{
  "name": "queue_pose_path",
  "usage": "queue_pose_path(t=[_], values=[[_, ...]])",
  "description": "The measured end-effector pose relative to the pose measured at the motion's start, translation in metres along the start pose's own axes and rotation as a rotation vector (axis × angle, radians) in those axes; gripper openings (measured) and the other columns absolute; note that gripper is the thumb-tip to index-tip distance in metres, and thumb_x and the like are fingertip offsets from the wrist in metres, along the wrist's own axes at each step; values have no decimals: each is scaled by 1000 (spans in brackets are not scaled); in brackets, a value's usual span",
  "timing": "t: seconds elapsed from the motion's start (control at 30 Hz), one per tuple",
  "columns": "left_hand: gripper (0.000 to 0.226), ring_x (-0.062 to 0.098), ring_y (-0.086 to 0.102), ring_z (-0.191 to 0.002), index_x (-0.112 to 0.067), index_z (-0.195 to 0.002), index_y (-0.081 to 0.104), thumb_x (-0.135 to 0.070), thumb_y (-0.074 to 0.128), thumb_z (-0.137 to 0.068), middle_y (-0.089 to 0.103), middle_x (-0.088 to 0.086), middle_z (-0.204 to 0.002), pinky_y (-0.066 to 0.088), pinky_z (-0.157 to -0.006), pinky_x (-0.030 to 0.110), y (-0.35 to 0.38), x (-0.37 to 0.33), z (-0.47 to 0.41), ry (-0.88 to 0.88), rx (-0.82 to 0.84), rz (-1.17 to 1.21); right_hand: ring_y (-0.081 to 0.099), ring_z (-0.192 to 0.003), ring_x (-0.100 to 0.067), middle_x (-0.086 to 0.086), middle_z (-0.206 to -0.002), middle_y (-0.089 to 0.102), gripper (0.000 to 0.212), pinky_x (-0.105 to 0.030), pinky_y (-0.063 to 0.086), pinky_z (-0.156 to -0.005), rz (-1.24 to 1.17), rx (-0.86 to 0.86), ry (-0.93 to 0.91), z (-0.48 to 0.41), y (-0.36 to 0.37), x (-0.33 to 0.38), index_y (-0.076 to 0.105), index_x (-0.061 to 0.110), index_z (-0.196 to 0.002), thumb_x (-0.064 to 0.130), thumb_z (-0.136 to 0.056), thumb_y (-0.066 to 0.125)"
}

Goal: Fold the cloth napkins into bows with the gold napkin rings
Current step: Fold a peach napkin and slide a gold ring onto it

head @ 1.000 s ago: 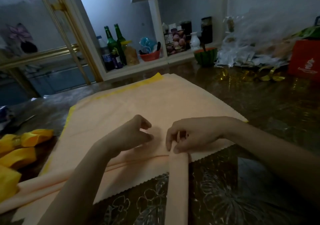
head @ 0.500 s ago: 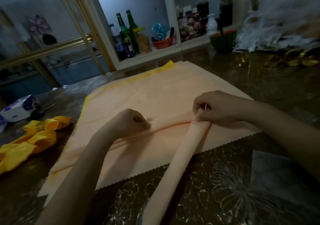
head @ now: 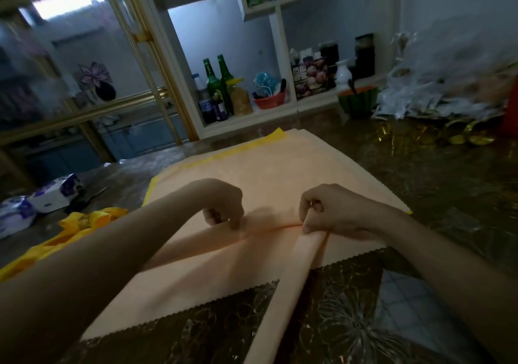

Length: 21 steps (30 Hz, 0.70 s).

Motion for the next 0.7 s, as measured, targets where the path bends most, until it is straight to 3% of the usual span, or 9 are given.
queue_pose_path(t=[0.13, 0.33, 0.4, 0.47, 0.6, 0.7], values=[[11, 13, 54, -55, -5, -77, 57, -12, 58, -86, 57, 6, -69, 47, -44, 16, -5, -13, -3, -20, 36, 121, 45, -86, -3, 12, -94, 51, 15, -21, 37, -67, -61, -32, 4, 3, 2, -1, 61, 27, -80, 22, -74, 74], [26, 10, 31, -35, -9, -64, 44, -9, 44, -91, 36, 2, -49, 23, -37, 15, 2, -12, 12, -136, -51, 539, 48, -103, -11, 8, -103, 50, 14, -28, 43, -80, -88, -3, 9, 3, 3, 0, 63, 24, -85, 17, -77, 72], [32, 8, 30, -24, -10, -60, 42, -8, 41, -92, 37, 0, -35, 22, -31, 14, 7, -14, 15, -195, -70, 647, 50, -104, -13, 6, -107, 51, 12, -28, 44, -84, -61, 7, 6, 0, 3, -1, 64, 20, -91, 16, -80, 68], [30, 9, 36, -23, -6, -60, 45, -6, 42, -91, 42, 1, -31, 26, -29, 13, 16, -19, 15, -212, -186, 780, 53, -93, -12, 4, -103, 58, 14, -24, 42, -78, 13, 43, -24, -4, 3, -1, 66, 18, -98, 15, -86, 61], [23, 22, 57, -40, 3, -72, 55, -8, 47, -91, 60, 15, -61, 45, -34, 22, 47, -36, 17, -238, -433, 1062, 52, -74, -14, 2, -83, 57, 22, -25, 41, -62, -147, 75, 11, 0, -3, -4, 65, 13, -96, 29, -95, 50], [24, 34, 67, -70, 0, -90, 57, -20, 45, -94, 65, 19, -83, 58, -63, 41, 71, -46, 18, -170, -546, 1068, 51, -66, -14, -2, -78, 55, 39, -26, 42, -60, -192, 196, 53, 7, -11, 2, 60, 12, -95, 47, -95, 44]])
Point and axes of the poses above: each hand's wrist, its own z-axis away from the middle knuckle, its own y-axis out of the palm, x = y × z, the point moved 2 cm from there along -z, towards the middle knuckle
